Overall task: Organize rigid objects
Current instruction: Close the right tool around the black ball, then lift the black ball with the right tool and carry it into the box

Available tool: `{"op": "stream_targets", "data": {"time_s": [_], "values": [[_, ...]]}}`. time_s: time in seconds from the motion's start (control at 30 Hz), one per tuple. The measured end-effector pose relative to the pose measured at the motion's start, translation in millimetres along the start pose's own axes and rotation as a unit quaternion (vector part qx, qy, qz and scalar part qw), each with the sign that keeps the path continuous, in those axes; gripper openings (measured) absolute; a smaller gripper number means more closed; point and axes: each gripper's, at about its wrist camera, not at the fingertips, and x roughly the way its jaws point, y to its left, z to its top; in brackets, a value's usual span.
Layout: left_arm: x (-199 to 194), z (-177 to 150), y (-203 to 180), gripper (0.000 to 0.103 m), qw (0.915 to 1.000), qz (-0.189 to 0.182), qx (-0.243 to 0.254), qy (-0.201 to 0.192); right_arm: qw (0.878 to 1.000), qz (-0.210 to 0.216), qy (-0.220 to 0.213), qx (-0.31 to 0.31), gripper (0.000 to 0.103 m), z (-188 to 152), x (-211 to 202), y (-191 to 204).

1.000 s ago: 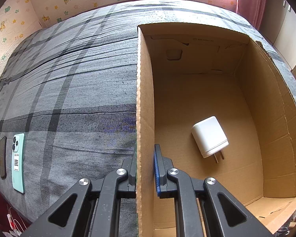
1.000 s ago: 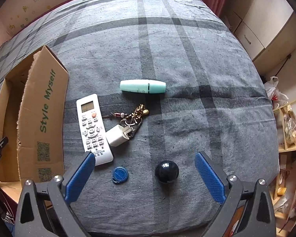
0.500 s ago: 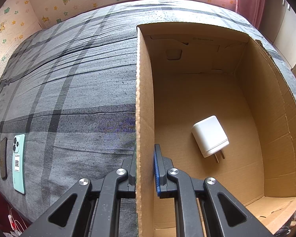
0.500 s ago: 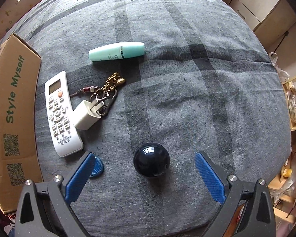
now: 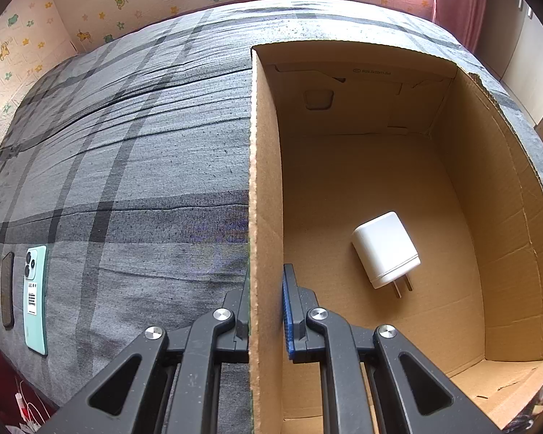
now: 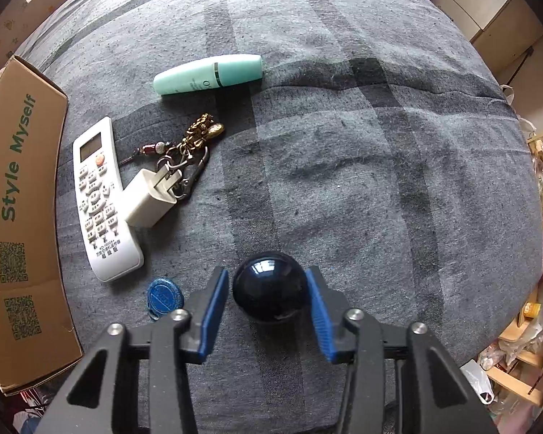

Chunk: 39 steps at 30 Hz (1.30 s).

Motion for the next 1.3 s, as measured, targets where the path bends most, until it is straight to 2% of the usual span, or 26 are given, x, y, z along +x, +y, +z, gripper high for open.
{"op": "stream_targets", "data": {"time_s": [0.5, 1.3], "values": [[0.1, 0.1, -0.3, 0.012, 1.0000, 0.002, 0.001, 0.000, 1.000, -0.017, -0.014, -0.018, 0.041, 4.3, -14.3, 12.3], [1.1, 0.3, -1.9, 0.012, 1.0000, 0.005, 0.003, 0.001, 0.993, -0.018, -0.082, -0.080, 0.041, 13.6, -96.8, 58.7]]}}
